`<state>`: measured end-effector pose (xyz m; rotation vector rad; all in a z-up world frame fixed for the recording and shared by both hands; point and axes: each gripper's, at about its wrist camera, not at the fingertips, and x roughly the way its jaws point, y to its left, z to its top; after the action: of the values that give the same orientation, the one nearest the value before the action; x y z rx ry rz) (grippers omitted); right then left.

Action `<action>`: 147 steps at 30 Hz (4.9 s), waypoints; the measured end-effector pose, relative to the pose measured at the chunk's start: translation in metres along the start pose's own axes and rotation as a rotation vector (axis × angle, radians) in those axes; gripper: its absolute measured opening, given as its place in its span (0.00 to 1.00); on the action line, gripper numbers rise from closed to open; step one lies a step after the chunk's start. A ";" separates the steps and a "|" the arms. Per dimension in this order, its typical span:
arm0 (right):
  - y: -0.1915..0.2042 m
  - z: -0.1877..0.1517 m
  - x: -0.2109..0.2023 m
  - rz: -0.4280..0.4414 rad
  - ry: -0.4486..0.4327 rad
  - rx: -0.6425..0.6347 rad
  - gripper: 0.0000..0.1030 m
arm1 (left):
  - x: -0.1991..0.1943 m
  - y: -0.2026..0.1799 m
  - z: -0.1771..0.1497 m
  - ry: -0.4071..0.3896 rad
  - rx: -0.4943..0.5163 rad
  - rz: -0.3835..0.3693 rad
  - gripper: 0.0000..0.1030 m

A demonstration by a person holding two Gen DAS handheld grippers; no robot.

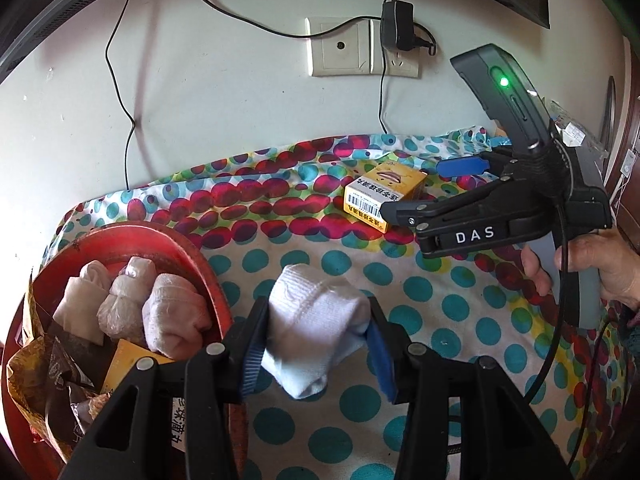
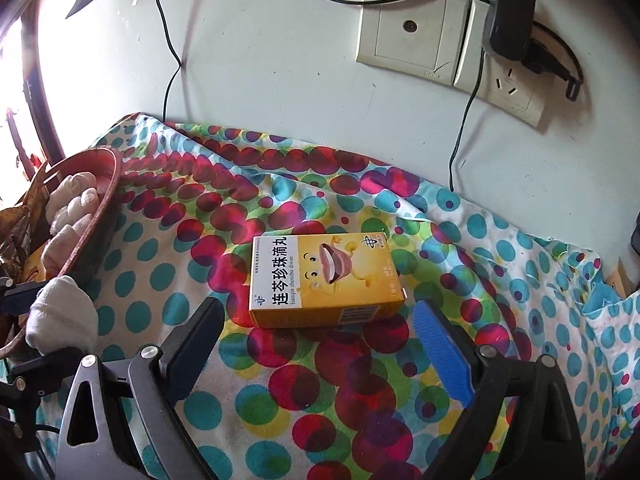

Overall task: Organize objects
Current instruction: 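Carry the white sock toward the red tray with the left gripper while the right gripper grasps the yellow box, then lower the white sock into the red tray and open the left gripper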

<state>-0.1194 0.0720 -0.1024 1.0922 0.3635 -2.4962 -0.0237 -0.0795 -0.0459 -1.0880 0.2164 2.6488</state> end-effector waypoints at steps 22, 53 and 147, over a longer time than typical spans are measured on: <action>0.003 0.004 0.038 -0.028 0.030 -0.051 0.85 | 0.006 0.009 -0.006 0.007 -0.030 0.021 0.45; -0.023 -0.040 -0.015 -0.116 -0.008 0.179 0.84 | -0.020 0.005 0.004 -0.067 -0.026 0.059 0.46; -0.024 -0.039 -0.008 -0.129 0.025 0.181 0.84 | -0.023 0.145 -0.017 0.021 -0.341 0.329 0.50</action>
<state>-0.1004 0.1098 -0.1206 1.2055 0.2253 -2.6739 -0.0403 -0.2264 -0.0368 -1.2773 -0.0638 3.0496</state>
